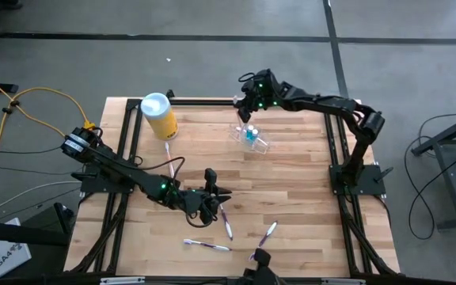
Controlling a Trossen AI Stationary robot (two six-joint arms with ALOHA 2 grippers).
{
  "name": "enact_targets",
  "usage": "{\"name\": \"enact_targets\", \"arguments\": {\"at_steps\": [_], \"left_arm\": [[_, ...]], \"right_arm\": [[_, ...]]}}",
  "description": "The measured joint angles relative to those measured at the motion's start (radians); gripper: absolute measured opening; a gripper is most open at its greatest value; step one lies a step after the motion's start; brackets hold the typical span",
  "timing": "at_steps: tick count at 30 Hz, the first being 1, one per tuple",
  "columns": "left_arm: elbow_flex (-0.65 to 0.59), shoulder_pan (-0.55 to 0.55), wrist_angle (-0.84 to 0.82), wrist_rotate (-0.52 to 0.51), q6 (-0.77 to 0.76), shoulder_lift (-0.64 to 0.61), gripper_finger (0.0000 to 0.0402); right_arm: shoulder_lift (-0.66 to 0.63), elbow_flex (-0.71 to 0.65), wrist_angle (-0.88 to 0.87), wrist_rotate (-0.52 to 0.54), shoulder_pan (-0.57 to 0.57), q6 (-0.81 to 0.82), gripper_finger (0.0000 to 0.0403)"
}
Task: Pick & Place toothbrushing station
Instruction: Put the tight orange toothbrush into the transparent organizer, then put the orange toothbrush into the transparent organizer
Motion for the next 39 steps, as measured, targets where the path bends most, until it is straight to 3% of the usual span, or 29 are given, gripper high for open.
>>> {"name": "enact_targets", "arguments": {"at_steps": [10,26,39], "left_arm": [[0.0,-0.017,0.007,0.001,0.006,0.0,0.0076],[0.0,-0.024,0.011,-0.001,0.017,0.0,0.0076],[0.0,-0.024,0.011,-0.002,0.017,0.0,0.0076]], "right_arm": [[0.038,0.0,0.014,-0.061,-0.019,0.023,0.0006],[0.05,0.0,0.027,-0.042,-0.017,0.023,0.003],[0.05,0.0,0.029,-0.023,-0.017,0.02,0.0086]]}}
